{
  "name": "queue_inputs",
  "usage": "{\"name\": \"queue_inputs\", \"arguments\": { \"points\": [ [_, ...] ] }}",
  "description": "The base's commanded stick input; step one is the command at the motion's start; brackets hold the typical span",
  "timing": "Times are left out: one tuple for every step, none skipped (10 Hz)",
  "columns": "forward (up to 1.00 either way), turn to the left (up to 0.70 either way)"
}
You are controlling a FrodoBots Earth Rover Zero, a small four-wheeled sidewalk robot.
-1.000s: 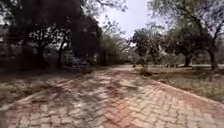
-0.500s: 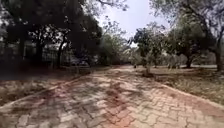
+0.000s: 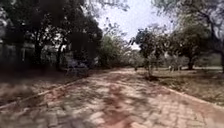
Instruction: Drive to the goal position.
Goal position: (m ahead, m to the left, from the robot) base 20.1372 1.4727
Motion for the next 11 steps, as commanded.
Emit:
{"name": "queue_inputs", "arguments": {
  "points": [
    [0.7, 0.0],
    [0.7, 0.0],
    [0.7, 0.0],
    [0.7, 0.0],
    [0.7, 0.0],
    [0.7, 0.0],
    [0.7, 0.0],
    [0.7, 0.0],
    [0.7, 0.0],
    [0.7, 0.0],
    [0.7, 0.0]
  ]
}}
